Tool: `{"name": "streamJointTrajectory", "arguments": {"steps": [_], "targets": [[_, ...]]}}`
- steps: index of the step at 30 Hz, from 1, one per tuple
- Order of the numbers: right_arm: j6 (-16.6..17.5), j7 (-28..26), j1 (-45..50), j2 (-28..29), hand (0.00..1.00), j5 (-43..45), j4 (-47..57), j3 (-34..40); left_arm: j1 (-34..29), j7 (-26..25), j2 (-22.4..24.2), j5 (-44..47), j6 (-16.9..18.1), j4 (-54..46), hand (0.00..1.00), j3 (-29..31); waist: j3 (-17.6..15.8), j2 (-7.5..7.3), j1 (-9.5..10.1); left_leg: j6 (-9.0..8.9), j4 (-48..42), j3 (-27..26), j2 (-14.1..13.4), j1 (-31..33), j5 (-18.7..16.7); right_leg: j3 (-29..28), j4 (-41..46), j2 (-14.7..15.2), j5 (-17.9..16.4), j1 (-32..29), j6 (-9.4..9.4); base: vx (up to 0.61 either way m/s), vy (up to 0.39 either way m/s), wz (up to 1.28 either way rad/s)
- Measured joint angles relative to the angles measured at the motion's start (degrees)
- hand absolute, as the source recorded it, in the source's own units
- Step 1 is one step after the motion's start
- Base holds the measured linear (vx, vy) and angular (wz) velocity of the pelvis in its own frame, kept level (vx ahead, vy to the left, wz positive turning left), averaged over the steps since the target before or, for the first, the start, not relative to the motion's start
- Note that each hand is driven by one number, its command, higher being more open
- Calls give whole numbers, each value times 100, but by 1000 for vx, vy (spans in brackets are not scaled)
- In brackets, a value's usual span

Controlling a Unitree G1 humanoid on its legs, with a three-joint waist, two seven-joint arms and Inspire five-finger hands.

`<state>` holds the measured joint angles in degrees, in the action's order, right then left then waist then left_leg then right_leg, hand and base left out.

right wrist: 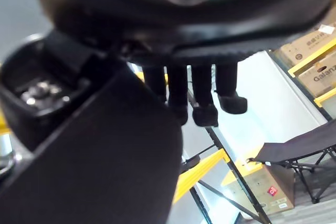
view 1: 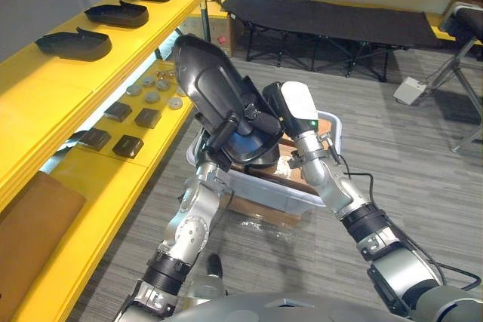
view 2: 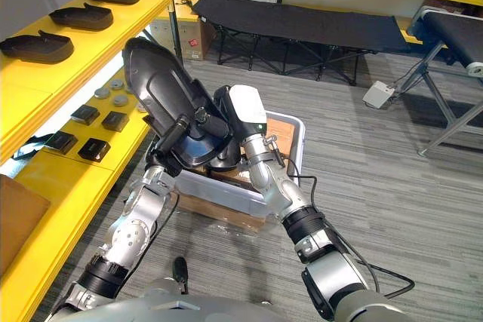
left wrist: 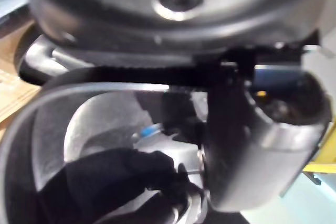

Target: Walk over and take three plastic housings, then place them on the shelf

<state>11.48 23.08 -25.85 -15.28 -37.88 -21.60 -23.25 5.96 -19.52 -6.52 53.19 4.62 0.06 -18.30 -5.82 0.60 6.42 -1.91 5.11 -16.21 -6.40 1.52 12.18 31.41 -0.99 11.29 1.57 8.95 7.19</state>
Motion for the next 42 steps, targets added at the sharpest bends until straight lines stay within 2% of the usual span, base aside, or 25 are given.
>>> {"name": "streamJointTrajectory", "arguments": {"steps": [2, 6, 7, 10, 13, 16, 19, 22, 27, 31, 33, 34, 35, 36, 40, 42], "targets": [[-7, 10, 75, 106, 0, -5, -12, 10, -68, 0, 9, -17, 59, 24, 0, 16, 31, -53, -14, -4, 1, -4, 0, 0, -4, -4, -2, -1, 0, -2, 0, 0, 0, 0], [-7, 36, 200, 152, 0, -6, -13, 12, -151, 17, 89, -16, 60, 69, 0, 15, 41, -70, -24, -8, 2, -4, -4, -2, -6, -5, -2, -4, -6, -3, -10, 0, 0, 0], [-7, 46, 231, 157, 100, -7, -12, 9, -176, 17, 100, -16, 60, 70, 0, 15, 41, -71, -32, -9, 3, -6, -5, -4, -8, -6, -1, -4, -21, -3, -34, 0, 0, 0], [-7, 68, 316, 174, 100, 7, -13, 7, -199, 26, 120, -18, 63, 127, 0, 15, 40, -72, -44, -17, 3, -16, -13, -4, -15, -11, -2, -8, -19, -10, -39, 0, 0, 0], [76, 116, 414, 241, 100, 425, 19, -17, -200, 16, 214, -226, 279, 181, 0, 24, 41, -77, -49, -18, 3, -25, -16, -4, -16, -18, -4, -10, -15, -15, -44, 1, 0, -1], [228, 87, 810, 391, 100, 1001, 364, -282, -201, 43, 300, -696, 711, 175, 0, 333, 57, -111, -67, -17, 1, -60, -25, -15, -15, -43, -10, -12, -15, -23, -44, 19, -8, -5], [269, 76, 1055, 452, 100, 1463, 716, -406, -186, 58, 384, -927, 844, 97, 0, 610, 72, -136, -60, -17, 0, -82, -26, -19, -15, -76, -10, -10, -13, -38, -42, 17, -4, -4], [279, 77, 1186, 506, 100, 1840, 1137, -364, -190, -15, 381, -1636, 871, -188, 0, 808, 90, -164, -64, -26, -1, -116, -29, -23, -22, -119, -4, -4, -12, -63, -43, 3, 3, -6], [506, 216, 1313, 679, 100, 2644, 1660, 217, -430, -39, 322, -2672, 887, -910, 0, 987, 95, -159, -103, -95, 2, -225, -26, -112, -142, -246, 3, 33, -4, -70, -46, -15, 21, -13], [955, 199, 1892, 651, 100, 3337, 2147, 1013, -1094, -326, 306, -3876, 907, -1185, 0, 1219, 99, -151, -210, -118, 2, -291, -18, -131, -180, -319, -8, 51, -7, -100, -42, 13, 20, -9], [1187, -18, 2262, 648, 100, 3944, 2270, 1308, -1404, -514, 327, -4195, 905, -1184, 0, 1404, 108, -132, -245, -123, 2, -319, -22, -159, -202, -351, -21, 51, -9, -96, -43, 37, 2, -12], [1246, -154, 2341, 649, 100, 4180, 2270, 1370, -1482, -580, 333, -4295, 906, -1187, 0, 1440, 108, -129, -274, -127, 2, -335, -24, -165, -207, -361, -25, 51, -9, -97, -44, 41, -1, -8], [1285, -510, 2546, 649, 100, 4752, 2302, 1456, -1596, -721, 334, -4507, 905, -1189, 0, 1547, 110, -113, -342, -133, 2, -367, -29, -167, -217, -377, -37, 47, -11, -102, -46, 33, 0, -7], [1286, -614, 2636, 653, 100, 4875, 2308, 1476, -1603, -752, 333, -4556, 905, -1188, 0, 1575, 112, -105, -348, -133, 2, -375, -30, -166, -221, -382, -43, 46, -11, -104, -46, 53, 2, -8], [1218, -1242, 3208, 710, 100, 5211, 2306, 1434, -1607, -794, 337, -4925, 921, -1405, 0, 1610, 156, -32, -362, -139, 2, -455, -32, -156, -263, -498, -81, 48, -7, -172, -49, 57, 4, -13], [948, -1505, 3433, 805, 100, 5208, 2255, 1432, -1626, -615, 339, -4899, 1116, -1586, 0, 1597, 170, -7, -388, -138, 1, -501, -32, -151, -267, -522, -77, 48, -3, -191, -46, 66, 0, -10]]}}
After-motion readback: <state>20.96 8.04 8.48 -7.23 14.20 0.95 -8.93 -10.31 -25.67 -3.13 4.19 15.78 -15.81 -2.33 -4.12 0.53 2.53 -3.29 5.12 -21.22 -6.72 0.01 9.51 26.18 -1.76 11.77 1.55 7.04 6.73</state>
